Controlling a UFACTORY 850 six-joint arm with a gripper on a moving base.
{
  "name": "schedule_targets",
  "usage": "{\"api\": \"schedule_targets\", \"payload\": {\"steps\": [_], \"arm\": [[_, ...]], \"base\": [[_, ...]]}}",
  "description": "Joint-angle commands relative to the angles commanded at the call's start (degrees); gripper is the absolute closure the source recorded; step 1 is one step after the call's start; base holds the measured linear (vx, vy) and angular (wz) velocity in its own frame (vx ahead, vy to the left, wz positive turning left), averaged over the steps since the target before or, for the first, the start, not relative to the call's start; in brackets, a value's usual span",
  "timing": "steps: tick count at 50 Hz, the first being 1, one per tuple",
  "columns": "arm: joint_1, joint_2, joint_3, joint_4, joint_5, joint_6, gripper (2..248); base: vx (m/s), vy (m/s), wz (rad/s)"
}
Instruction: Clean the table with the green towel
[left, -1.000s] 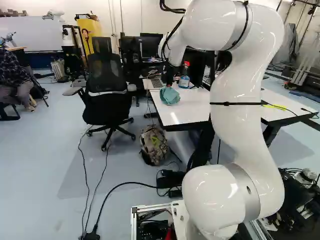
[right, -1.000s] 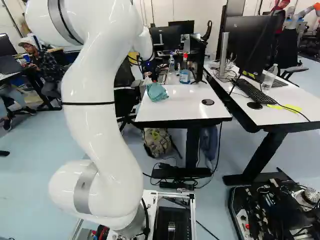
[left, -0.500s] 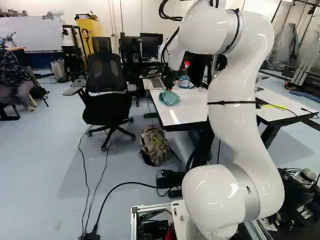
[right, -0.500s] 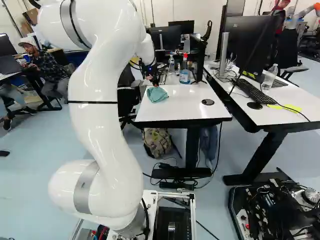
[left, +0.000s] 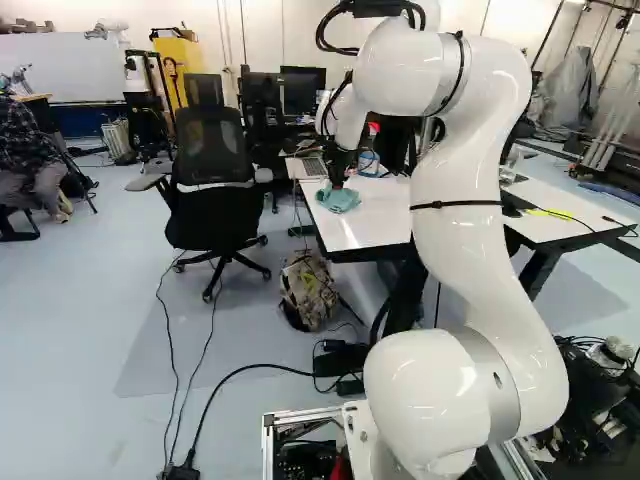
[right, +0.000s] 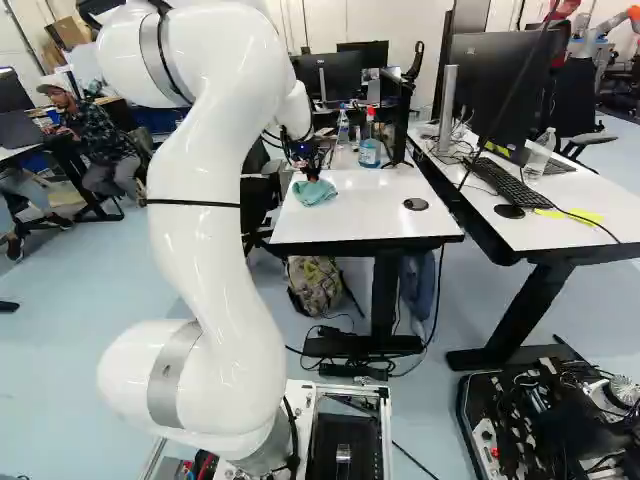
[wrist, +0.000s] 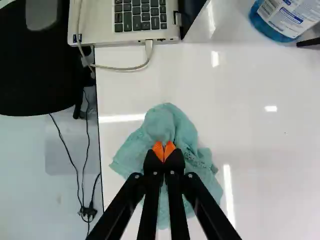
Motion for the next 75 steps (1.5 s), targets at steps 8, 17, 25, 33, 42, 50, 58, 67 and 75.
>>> {"api": "schedule_targets", "payload": {"steps": [8,17,25,33,42,50,58,67,75], "arm": [[0.0,0.0,0.0,0.0,0.0,0.0,229],[0.0,0.0,0.0,0.0,0.0,0.0,229],[0.0,0.0,0.0,0.0,-0.5,0.0,229],[0.0,0.0,0.0,0.0,-1.3,0.0,229],[0.0,0.0,0.0,0.0,-2.2,0.0,229],[0.0,0.0,0.0,0.0,-3.0,0.0,229],[0.0,0.0,0.0,0.0,-3.6,0.0,229],[0.0,0.0,0.0,0.0,-4.3,0.0,229],[0.1,0.0,0.0,0.0,-4.3,0.0,229]], "base": [[0.000,0.000,0.000],[0.000,0.000,0.000],[0.000,0.000,0.000],[0.000,0.000,0.000],[0.000,0.000,0.000],[0.000,0.000,0.000],[0.000,0.000,0.000],[0.000,0.000,0.000],[0.000,0.000,0.000]]}}
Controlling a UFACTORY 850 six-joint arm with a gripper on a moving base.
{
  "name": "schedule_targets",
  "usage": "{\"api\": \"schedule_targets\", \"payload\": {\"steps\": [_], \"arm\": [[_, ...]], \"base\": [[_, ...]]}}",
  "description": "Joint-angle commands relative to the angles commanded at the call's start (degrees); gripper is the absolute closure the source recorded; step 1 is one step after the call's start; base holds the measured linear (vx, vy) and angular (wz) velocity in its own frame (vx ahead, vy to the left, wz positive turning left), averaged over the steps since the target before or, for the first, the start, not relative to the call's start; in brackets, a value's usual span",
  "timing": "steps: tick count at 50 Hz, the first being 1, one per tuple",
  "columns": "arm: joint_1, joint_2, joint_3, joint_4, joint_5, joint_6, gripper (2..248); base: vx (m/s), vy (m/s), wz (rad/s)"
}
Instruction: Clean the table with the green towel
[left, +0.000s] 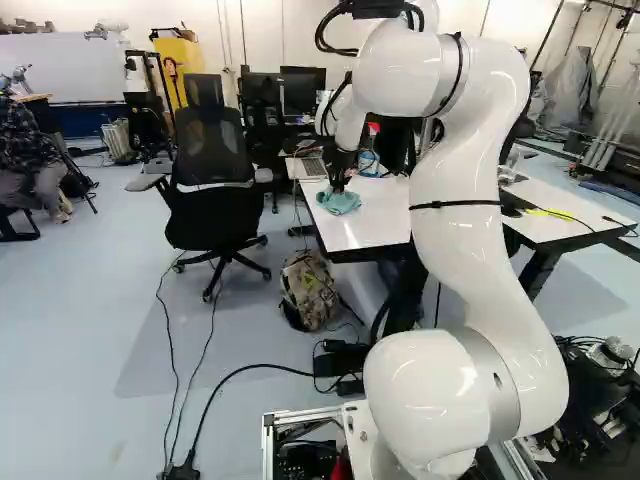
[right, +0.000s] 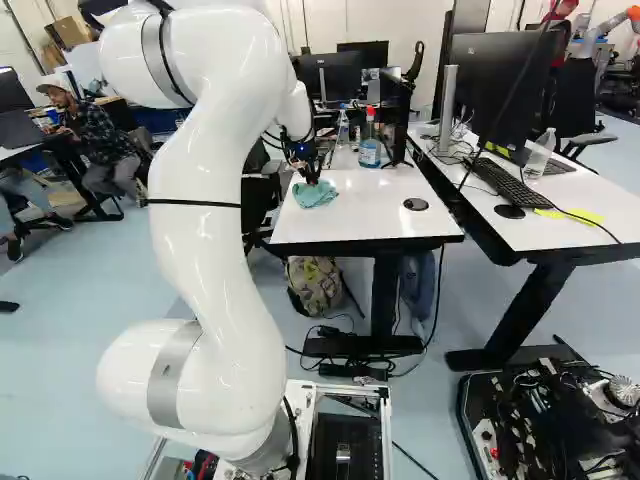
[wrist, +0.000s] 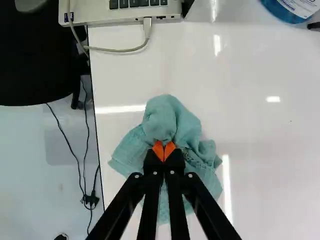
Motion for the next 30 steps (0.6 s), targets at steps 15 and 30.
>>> {"api": "schedule_targets", "payload": {"steps": [15,30], "arm": [[1.4,-1.0,-1.4,0.0,0.0,0.0,229],[3.6,-3.1,-4.5,0.0,0.0,0.0,229]], "base": [[0.000,0.000,0.000],[0.000,0.000,0.000]]}}
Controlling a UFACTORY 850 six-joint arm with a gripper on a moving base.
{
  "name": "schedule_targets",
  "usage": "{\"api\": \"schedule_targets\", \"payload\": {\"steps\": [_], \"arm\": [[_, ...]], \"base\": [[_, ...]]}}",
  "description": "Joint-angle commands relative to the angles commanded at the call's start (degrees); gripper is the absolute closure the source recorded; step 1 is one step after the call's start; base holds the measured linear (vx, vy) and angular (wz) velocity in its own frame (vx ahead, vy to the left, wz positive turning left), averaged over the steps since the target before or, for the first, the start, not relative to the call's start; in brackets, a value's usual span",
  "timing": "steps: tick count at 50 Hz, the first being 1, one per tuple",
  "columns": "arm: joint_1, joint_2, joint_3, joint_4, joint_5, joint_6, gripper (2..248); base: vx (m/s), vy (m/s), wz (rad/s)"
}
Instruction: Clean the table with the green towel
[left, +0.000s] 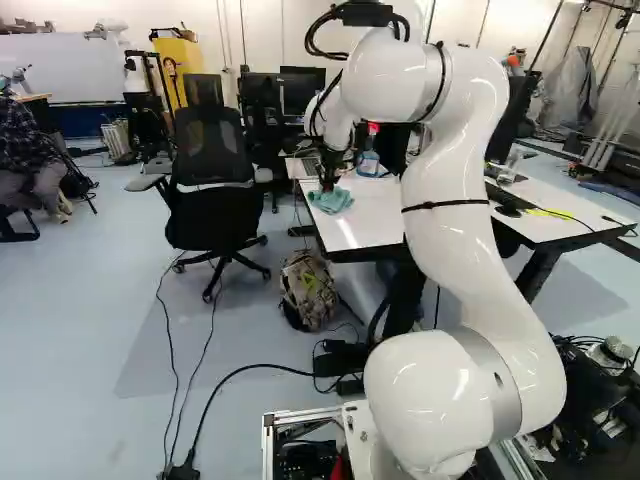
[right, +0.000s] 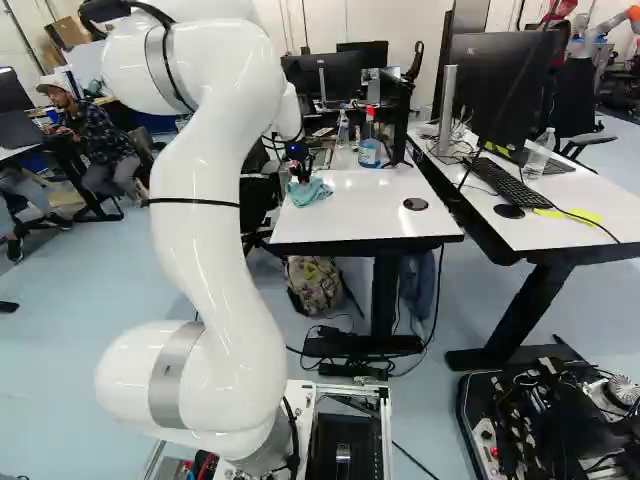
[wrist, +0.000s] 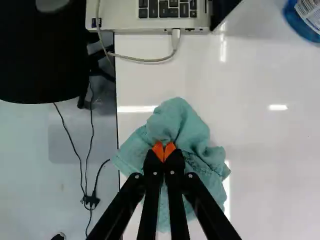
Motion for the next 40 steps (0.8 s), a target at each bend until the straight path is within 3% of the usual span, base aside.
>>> {"api": "schedule_targets", "payload": {"steps": [19,40], "arm": [[1.5,-3.9,-5.7,0.0,0.0,0.0,229],[-1.0,-5.0,-7.3,0.0,0.0,0.0,229]], "base": [[0.000,0.000,0.000],[0.000,0.000,0.000]]}}
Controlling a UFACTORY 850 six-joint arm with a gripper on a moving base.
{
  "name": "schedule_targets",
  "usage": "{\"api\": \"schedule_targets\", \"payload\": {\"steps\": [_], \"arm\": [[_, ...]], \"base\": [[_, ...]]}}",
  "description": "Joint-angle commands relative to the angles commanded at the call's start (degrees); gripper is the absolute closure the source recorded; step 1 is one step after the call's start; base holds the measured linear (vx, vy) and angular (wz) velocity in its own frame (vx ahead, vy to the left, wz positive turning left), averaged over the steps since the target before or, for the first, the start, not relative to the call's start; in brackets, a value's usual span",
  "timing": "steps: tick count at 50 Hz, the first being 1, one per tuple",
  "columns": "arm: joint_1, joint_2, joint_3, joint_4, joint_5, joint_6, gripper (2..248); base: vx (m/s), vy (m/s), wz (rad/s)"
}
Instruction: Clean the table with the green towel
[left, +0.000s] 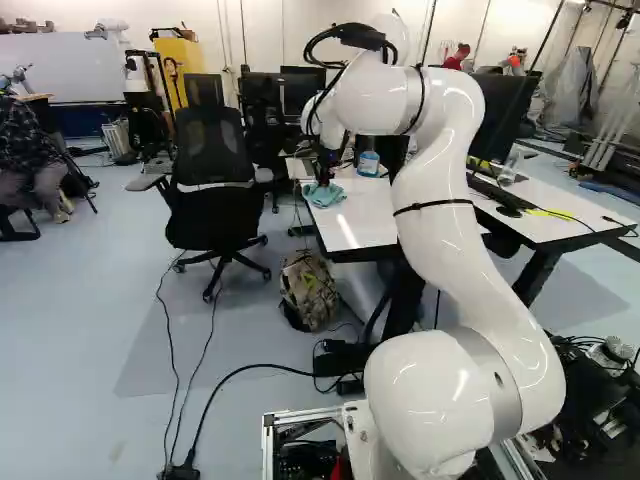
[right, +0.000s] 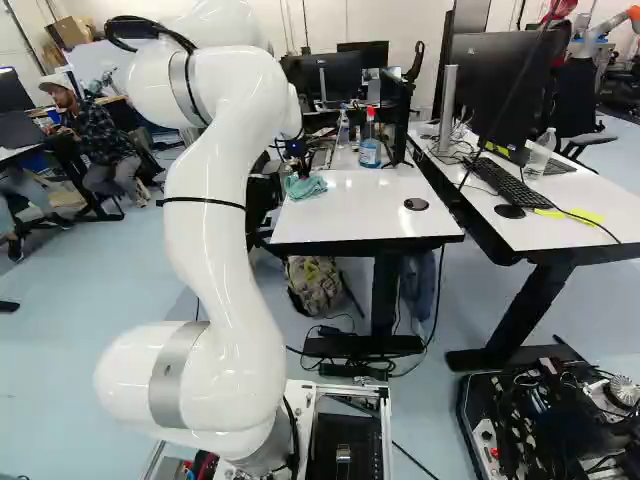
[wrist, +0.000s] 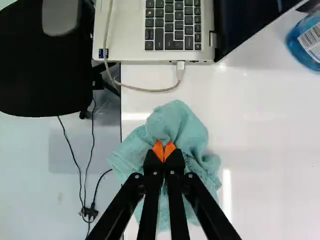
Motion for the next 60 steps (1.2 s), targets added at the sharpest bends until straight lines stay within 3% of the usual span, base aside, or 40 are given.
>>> {"api": "schedule_targets", "payload": {"steps": [27,60], "arm": [[-4.0,3.5,5.1,0.0,0.0,0.0,229],[-7.7,9.9,14.4,0.0,0.0,0.0,229]], "base": [[0.000,0.000,0.000],[0.000,0.000,0.000]]}}
